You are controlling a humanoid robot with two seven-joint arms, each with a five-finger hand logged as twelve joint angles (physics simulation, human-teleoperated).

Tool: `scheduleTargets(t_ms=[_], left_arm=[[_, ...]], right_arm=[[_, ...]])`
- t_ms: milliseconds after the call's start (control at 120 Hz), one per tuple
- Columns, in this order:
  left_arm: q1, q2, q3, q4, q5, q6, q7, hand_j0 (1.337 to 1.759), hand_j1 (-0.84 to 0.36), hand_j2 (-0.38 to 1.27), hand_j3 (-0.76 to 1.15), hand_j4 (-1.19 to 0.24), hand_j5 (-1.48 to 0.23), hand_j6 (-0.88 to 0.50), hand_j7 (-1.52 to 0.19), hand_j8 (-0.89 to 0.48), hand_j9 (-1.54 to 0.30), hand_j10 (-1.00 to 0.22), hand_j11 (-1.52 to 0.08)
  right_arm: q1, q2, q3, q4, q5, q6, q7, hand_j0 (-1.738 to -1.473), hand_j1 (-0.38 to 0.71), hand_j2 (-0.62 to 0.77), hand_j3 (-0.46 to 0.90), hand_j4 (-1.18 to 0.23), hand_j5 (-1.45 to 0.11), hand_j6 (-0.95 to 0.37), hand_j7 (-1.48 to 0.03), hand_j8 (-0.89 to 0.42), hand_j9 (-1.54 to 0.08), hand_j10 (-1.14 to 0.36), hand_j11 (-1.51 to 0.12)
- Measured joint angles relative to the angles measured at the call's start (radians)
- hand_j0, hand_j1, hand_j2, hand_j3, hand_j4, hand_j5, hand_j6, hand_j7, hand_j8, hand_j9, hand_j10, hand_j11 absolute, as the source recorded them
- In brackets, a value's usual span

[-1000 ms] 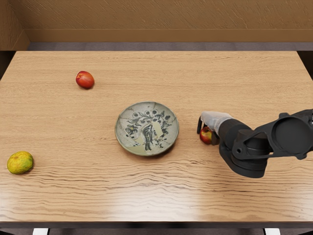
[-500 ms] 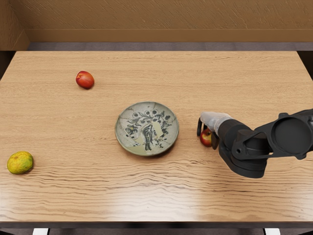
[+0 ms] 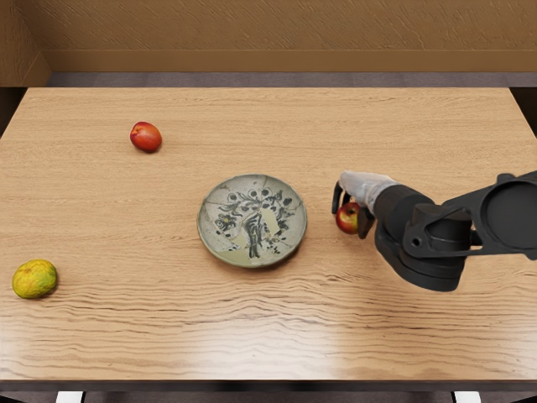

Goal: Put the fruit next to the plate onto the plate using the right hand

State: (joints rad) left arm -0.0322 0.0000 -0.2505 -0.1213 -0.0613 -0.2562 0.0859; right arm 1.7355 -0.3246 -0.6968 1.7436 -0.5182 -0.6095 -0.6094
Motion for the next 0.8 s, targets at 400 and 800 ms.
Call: scheduleTargets(t_ms=[400, 800], left_arm=[[0.0, 0.0, -0.001, 0.0, 0.001, 0.0, 0.0, 1.658, 0.35, 0.0, 0.0, 0.0, 0.0, 0.0, 0.0, 0.0, 0.0, 0.0, 0.0], [0.001, 0.0, -0.001, 0.0, 0.001, 0.0, 0.0, 1.658, 0.35, 0.0, 0.0, 0.0, 0.0, 0.0, 0.0, 0.0, 0.0, 0.0, 0.0]], right_arm=[[0.084, -0.008, 0.084, 0.002, 0.058, 0.0, 0.0, -1.658, 0.3, 0.24, 0.0, -0.62, -0.86, -0.43, -0.84, -0.47, -0.85, -0.63, -0.86], [0.191, 0.067, 0.157, 0.002, 0.182, 0.0, 0.0, -1.658, 0.33, 0.29, 0.0, -0.59, -0.87, -0.41, -0.83, -0.45, -0.86, -0.62, -0.86]])
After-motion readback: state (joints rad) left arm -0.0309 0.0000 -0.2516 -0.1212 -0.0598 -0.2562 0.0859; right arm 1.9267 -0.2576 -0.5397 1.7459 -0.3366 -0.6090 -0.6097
